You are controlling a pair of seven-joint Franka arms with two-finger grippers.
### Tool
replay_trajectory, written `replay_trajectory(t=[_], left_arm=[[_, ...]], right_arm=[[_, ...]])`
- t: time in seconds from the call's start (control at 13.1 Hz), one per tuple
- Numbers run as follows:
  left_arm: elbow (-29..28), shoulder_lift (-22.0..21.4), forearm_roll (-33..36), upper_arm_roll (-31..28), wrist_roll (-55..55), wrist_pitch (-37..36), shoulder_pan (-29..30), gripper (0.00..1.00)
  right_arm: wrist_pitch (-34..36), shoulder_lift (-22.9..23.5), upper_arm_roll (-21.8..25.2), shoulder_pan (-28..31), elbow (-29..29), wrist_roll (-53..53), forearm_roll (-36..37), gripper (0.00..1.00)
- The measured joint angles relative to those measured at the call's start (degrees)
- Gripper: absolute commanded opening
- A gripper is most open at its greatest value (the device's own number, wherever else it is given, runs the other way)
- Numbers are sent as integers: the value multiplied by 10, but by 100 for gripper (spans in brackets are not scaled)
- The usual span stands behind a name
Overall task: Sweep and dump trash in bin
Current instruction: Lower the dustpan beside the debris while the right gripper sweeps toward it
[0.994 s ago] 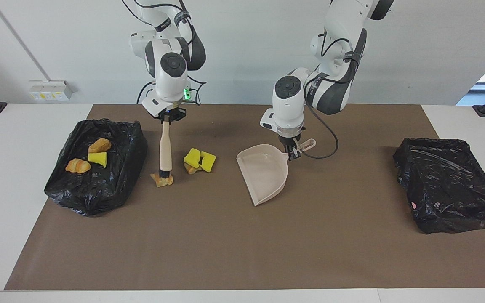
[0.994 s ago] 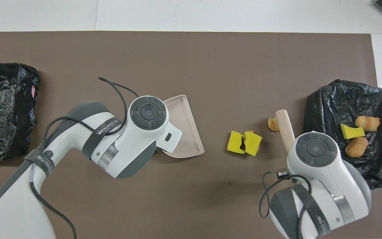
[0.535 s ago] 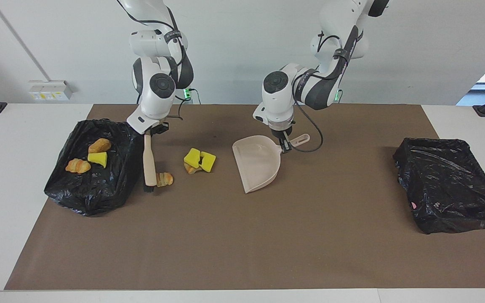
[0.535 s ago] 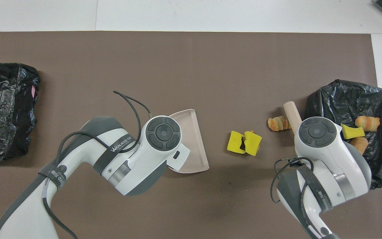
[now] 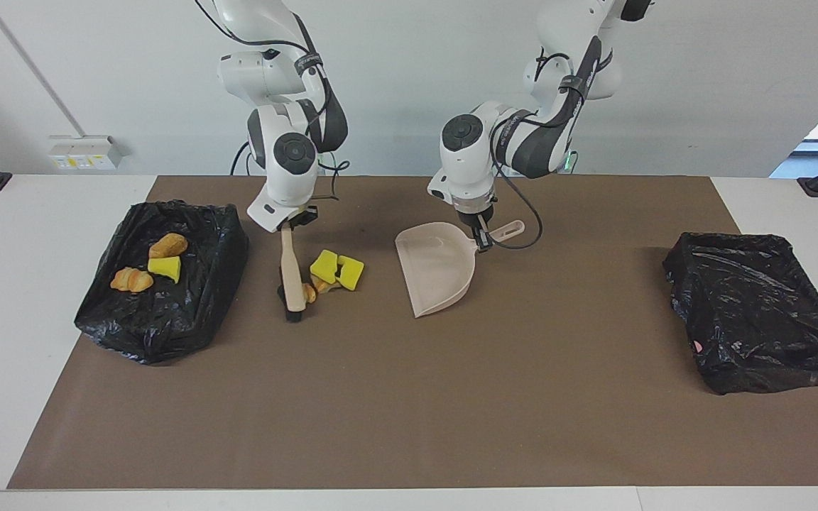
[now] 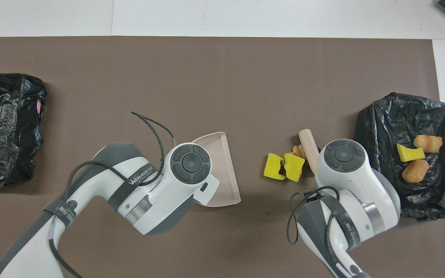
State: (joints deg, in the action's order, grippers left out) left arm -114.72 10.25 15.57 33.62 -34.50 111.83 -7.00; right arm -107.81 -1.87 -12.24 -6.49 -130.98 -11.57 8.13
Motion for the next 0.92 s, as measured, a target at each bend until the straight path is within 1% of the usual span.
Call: replay_trajectory(t=[0.31,0.46,0.92], left_arm=[[-7,-4,0,-1,0,0,1,0],[-9,-6,0,-1,0,0,1,0],[-12,-7,0,-1,0,0,1,0]], right_arm=[[0,0,0,-33,1,0,-80,0],[0,0,-1,-40,2,0,-111,0],[4,0,0,-45,7,-1,-127,0]])
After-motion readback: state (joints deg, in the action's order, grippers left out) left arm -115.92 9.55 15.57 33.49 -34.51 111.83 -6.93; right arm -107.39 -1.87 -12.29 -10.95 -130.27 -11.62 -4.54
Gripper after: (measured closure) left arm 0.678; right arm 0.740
